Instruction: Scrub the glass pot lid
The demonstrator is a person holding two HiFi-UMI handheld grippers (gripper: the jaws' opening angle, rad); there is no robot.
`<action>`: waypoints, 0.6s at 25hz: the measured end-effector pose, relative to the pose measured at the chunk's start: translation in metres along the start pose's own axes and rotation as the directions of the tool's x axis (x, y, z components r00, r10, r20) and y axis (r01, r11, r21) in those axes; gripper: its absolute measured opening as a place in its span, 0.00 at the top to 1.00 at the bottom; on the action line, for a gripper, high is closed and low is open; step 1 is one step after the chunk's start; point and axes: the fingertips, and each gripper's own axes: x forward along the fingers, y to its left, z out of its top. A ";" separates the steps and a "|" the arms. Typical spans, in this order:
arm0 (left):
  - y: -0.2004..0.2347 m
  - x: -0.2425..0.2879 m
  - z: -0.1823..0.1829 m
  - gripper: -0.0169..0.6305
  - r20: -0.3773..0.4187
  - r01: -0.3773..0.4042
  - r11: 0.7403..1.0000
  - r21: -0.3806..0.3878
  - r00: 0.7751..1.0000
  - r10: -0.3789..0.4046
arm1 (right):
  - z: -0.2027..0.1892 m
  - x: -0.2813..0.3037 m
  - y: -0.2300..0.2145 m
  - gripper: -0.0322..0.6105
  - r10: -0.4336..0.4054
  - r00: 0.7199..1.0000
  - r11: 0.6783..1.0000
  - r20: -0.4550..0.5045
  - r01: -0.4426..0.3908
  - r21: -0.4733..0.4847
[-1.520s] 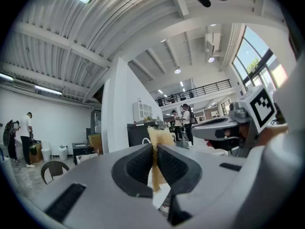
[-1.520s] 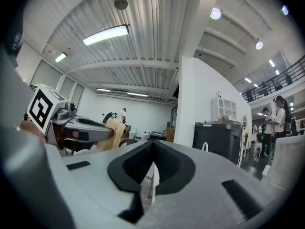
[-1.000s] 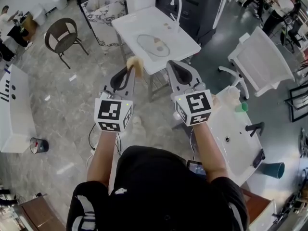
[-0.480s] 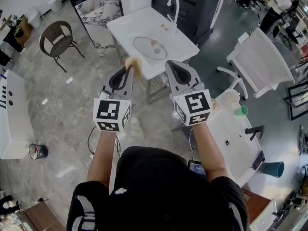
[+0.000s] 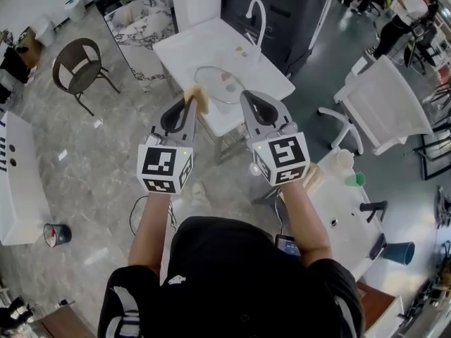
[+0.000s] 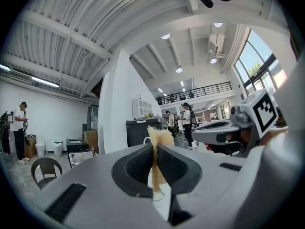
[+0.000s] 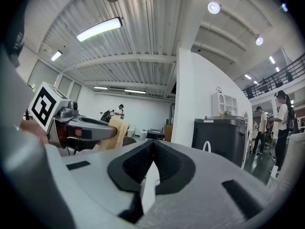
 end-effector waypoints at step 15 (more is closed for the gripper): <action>0.098 0.092 -0.009 0.95 -0.025 0.086 0.996 -0.019 0.996 -0.087 | -0.001 0.127 -0.028 0.95 -0.061 0.996 0.998 -0.058 0.060 -0.011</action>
